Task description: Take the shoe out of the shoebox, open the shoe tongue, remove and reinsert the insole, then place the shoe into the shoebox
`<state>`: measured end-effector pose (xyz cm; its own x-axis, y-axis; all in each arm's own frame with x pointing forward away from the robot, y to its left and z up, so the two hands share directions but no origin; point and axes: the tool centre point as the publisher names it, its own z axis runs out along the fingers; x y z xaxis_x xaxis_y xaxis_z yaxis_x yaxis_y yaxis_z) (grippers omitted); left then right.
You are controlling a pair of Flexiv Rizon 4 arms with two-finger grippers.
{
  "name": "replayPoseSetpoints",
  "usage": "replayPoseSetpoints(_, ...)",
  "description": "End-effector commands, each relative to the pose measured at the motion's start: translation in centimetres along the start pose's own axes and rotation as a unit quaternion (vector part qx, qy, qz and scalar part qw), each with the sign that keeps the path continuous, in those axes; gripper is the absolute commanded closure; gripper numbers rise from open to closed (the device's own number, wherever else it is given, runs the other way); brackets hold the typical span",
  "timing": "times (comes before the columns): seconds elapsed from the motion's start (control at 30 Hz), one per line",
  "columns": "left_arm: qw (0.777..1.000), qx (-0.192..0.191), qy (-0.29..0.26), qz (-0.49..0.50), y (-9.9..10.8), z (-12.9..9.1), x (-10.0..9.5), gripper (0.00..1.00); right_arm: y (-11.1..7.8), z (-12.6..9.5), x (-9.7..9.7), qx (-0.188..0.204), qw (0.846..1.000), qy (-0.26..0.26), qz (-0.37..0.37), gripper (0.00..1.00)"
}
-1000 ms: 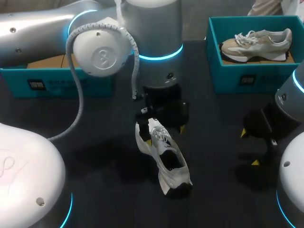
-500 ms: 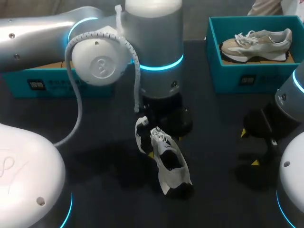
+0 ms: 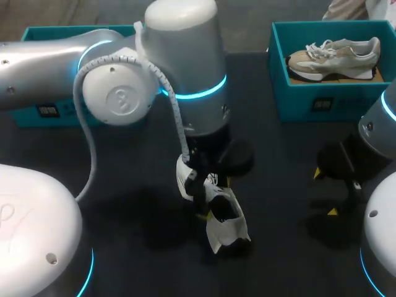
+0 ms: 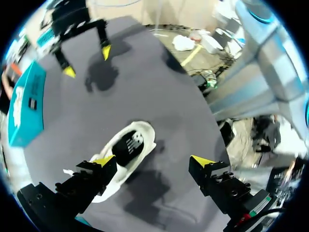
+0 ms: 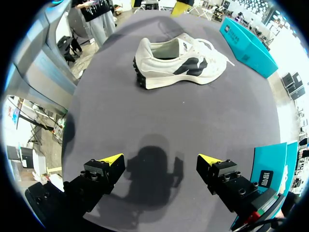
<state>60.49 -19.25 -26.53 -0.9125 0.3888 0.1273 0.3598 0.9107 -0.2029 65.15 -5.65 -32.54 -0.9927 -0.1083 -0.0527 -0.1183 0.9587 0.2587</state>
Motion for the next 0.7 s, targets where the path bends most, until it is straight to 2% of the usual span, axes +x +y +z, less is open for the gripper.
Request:
replayPoseSetpoints(0.03,0.996,-0.042,-0.019,-0.071,-0.5,0.0,0.5,0.00,0.0,0.0,0.1,0.002,1.000,-0.001,0.000,0.00)
replayPoseSetpoints(0.2,0.996,-0.042,-0.019,-0.071,-0.5,0.0,0.5,0.00,0.0,0.0,0.1,0.002,1.000,-0.001,0.000,0.00)
replayPoseSetpoints(0.3,0.988,-0.023,-0.011,-0.151,-1.8,0.8,0.8,0.00,0.0,0.0,0.1,0.002,1.000,-0.001,0.000,0.00)
replayPoseSetpoints(0.4,0.976,-0.018,-0.001,-0.217,-2.7,1.6,1.2,0.00,0.0,0.0,0.1,0.002,1.000,-0.001,0.000,0.00)
replayPoseSetpoints(0.47,0.963,-0.023,-0.017,-0.268,-3.0,2.1,1.4,0.00,0.0,0.0,0.1,0.002,1.000,-0.001,0.000,0.00)
replayPoseSetpoints(0.53,0.958,-0.013,-0.011,-0.285,-3.3,2.7,1.9,0.00,0.0,0.0,0.1,0.002,1.000,-0.001,0.000,0.00)
replayPoseSetpoints(0.57,0.953,-0.020,-0.027,-0.301,-3.6,3.2,2.1,0.00,0.0,0.0,0.1,0.002,1.000,-0.001,0.000,0.00)
replayPoseSetpoints(0.7,0.945,-0.018,-0.030,-0.325,-4.4,4.4,2.8,0.00,0.0,0.0,0.1,0.002,1.000,-0.001,0.000,0.00)
